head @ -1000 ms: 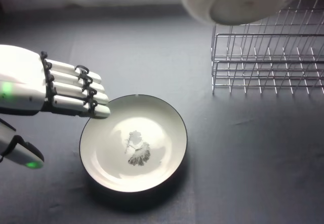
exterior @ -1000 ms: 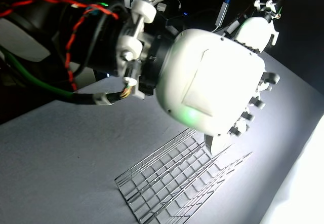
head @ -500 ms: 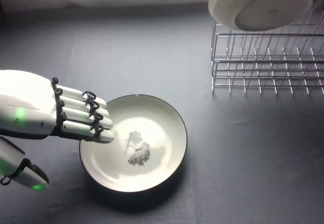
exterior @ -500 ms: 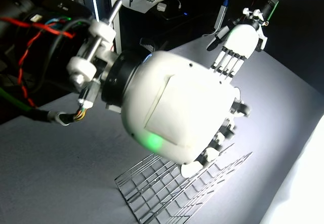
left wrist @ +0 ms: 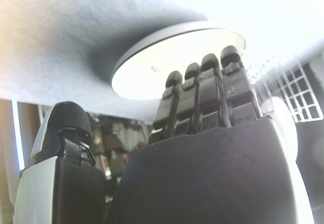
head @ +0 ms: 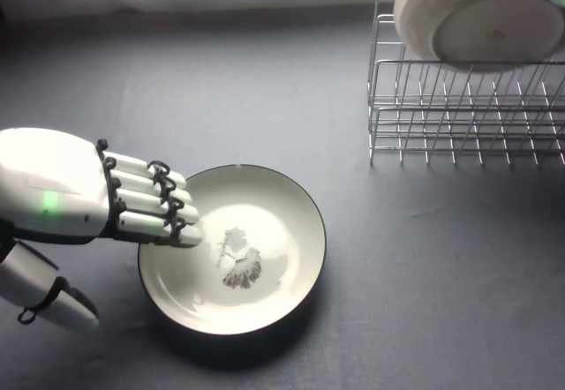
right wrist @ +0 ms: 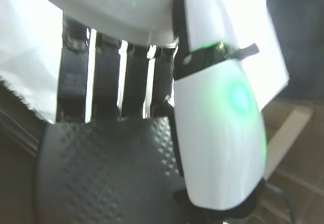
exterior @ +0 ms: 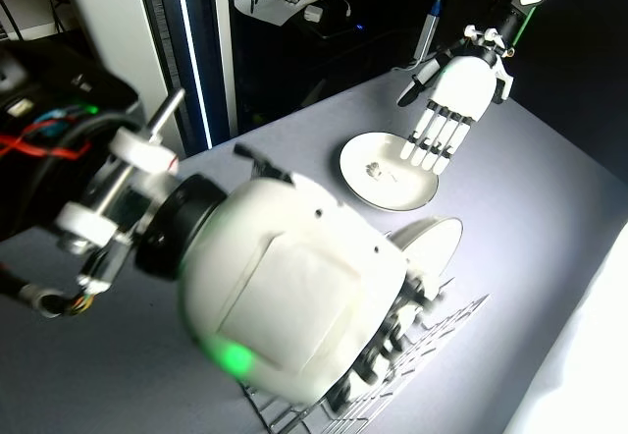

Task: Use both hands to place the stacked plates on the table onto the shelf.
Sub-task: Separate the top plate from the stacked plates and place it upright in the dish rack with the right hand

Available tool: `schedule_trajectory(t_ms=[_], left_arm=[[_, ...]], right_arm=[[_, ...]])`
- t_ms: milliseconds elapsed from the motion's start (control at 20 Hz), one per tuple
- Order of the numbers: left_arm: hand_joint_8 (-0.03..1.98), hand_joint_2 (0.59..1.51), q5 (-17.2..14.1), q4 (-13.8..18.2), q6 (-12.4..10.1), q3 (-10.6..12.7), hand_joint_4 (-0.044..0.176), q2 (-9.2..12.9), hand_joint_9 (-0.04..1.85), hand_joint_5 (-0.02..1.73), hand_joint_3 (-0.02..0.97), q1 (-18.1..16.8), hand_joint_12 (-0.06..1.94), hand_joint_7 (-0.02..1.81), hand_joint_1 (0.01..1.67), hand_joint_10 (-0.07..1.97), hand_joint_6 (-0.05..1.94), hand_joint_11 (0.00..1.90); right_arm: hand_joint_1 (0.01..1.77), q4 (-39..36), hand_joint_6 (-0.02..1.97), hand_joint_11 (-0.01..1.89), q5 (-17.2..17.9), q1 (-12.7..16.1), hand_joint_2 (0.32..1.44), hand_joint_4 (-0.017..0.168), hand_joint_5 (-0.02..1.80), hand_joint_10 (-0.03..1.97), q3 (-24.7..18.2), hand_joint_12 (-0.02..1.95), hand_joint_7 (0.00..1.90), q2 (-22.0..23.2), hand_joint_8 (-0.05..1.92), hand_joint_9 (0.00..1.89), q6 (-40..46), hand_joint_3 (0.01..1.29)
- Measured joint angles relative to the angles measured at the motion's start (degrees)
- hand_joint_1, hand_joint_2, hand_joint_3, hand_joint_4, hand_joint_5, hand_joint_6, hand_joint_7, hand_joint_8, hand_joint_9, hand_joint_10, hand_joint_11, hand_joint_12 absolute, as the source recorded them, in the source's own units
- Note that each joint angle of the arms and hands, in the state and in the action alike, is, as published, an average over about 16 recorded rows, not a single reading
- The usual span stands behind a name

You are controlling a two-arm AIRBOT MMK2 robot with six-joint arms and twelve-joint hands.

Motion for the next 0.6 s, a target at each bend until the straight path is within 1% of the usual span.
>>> schedule_trajectory(t_ms=[100, 200, 350, 500, 600], left_arm=[[0.00, 1.198, 0.5, -0.1, 0.0, 0.0, 0.000, -0.1, 0.02, 0.02, 0.010, 0.3, 0.01, 0.01, 0.22, 0.01, 0.02, 0.02], [0.00, 1.198, 0.8, -0.1, 0.0, 0.0, 0.000, -0.2, 0.02, 0.02, 0.010, 0.6, 0.01, 0.01, 0.21, 0.01, 0.02, 0.02], [0.00, 1.199, 1.1, -0.2, 0.0, 0.0, 0.000, -0.3, 0.02, 0.02, 0.010, 1.1, 0.00, 0.01, 0.21, 0.01, 0.02, 0.02], [0.00, 1.199, 1.2, -0.3, 0.0, 0.0, 0.000, -0.4, 0.02, 0.02, 0.010, 1.5, 0.00, 0.02, 0.21, 0.01, 0.02, 0.02], [0.00, 1.199, 1.3, -0.4, 0.0, 0.0, 0.000, -0.4, 0.02, 0.02, 0.010, 1.7, -0.01, 0.02, 0.22, 0.01, 0.02, 0.02]], right_arm=[[1.28, -1.1, 0.88, 0.80, 0.9, -1.7, 1.03, 0.006, 0.97, 0.58, 0.9, 1.11, 1.05, 0.0, 0.80, 1.08, 0.0, 0.01], [1.26, -2.3, 0.85, 0.78, 1.7, -3.4, 1.04, 0.007, 0.95, 0.46, 1.6, 1.06, 1.03, 0.0, 0.78, 1.07, 0.0, 0.01], [1.23, -3.9, 0.71, 0.72, 2.8, -5.5, 1.05, 0.009, 0.90, 0.33, 2.4, 0.98, 0.98, -0.1, 0.64, 1.01, 0.0, 0.01], [1.19, -5.2, 0.55, 0.63, 3.7, -7.0, 1.03, 0.010, 0.81, 0.15, 2.8, 0.90, 0.89, -0.1, 0.50, 0.92, 0.0, 0.01], [1.16, -5.9, 0.44, 0.56, 4.2, -7.5, 1.02, 0.007, 0.74, 0.12, 3.0, 0.86, 0.81, -0.1, 0.39, 0.84, 0.0, 0.01]])
